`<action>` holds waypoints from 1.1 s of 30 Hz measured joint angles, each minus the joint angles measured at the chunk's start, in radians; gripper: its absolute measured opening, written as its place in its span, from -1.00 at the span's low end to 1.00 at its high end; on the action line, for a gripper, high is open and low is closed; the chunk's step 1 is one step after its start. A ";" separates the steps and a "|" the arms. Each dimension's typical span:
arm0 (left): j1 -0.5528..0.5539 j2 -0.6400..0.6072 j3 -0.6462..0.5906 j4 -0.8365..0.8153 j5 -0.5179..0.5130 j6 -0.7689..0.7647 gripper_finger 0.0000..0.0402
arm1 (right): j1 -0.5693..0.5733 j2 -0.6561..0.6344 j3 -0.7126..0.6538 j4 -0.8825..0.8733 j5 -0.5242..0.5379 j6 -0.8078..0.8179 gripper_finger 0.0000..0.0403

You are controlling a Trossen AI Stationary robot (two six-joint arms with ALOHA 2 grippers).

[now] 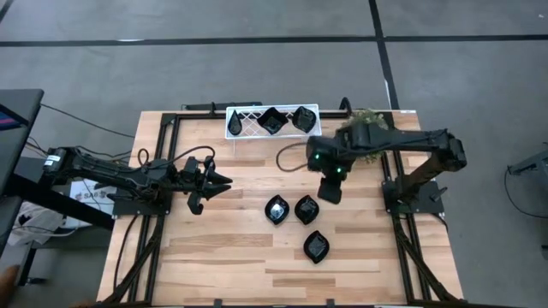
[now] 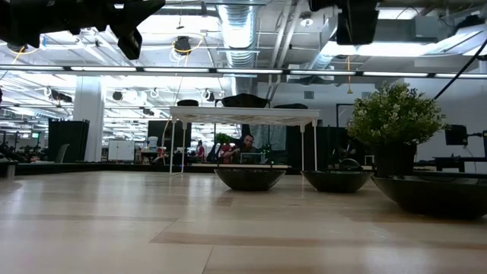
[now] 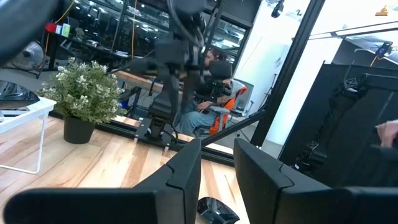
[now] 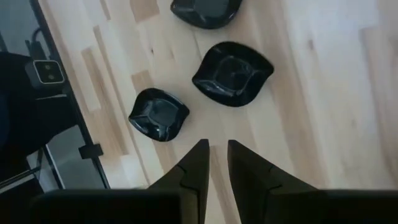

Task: Pick & Place Mini shaped plates
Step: Stack the black leaf-shaped plate on top of the black leaf-shaped plates on the shelf

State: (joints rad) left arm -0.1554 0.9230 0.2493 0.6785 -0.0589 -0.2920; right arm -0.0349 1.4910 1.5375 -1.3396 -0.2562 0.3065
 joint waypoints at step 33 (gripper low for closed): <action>0.000 -0.001 0.000 0.012 0.000 -0.001 -0.52 | 0.043 0.000 -0.462 0.453 -0.006 0.218 -0.73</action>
State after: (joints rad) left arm -0.1552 0.9222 0.2493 0.6903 -0.0589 -0.2928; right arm 0.0082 1.4910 1.0757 -0.8868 -0.2621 0.5248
